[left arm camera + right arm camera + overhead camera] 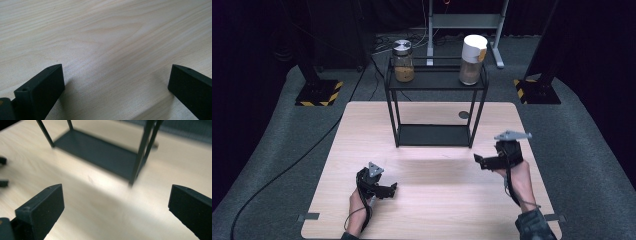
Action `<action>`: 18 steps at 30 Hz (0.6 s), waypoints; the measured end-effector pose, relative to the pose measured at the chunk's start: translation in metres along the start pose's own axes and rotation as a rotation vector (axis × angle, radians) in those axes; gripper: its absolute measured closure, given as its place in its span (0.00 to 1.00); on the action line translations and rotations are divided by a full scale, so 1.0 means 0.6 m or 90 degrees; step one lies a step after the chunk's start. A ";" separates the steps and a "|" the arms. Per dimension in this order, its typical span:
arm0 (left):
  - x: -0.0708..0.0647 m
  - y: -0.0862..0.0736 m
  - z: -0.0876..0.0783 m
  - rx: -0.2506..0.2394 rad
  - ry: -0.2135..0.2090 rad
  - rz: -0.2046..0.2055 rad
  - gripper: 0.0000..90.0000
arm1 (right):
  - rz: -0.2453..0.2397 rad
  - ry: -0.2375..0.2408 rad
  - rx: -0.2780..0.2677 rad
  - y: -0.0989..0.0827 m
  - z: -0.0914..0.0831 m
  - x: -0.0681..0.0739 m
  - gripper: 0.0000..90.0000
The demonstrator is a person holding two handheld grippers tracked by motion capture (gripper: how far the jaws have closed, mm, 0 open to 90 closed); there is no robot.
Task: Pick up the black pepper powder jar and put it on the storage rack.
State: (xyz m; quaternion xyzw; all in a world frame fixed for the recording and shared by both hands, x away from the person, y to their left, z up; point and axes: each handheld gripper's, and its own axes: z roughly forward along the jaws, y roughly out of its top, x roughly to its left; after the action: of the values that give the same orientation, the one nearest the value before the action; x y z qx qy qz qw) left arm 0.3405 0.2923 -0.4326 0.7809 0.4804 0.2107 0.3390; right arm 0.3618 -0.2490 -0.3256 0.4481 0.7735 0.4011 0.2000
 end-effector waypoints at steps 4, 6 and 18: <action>-0.001 0.000 0.000 0.000 0.001 -0.001 0.00 | 0.018 -0.001 -0.016 -0.109 0.024 0.000 0.00; -0.001 0.000 0.000 0.000 0.001 -0.001 0.00 | 0.017 -0.011 -0.006 -0.145 0.034 0.006 0.00; -0.002 -0.001 0.000 -0.002 0.003 -0.002 0.00 | 0.045 -0.011 -0.001 -0.207 0.043 0.008 0.00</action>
State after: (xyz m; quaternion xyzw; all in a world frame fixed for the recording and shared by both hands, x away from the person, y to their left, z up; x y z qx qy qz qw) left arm 0.3397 0.2914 -0.4331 0.7792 0.4821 0.2130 0.3391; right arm 0.3104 -0.2680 -0.4402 0.4782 0.7553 0.4046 0.1927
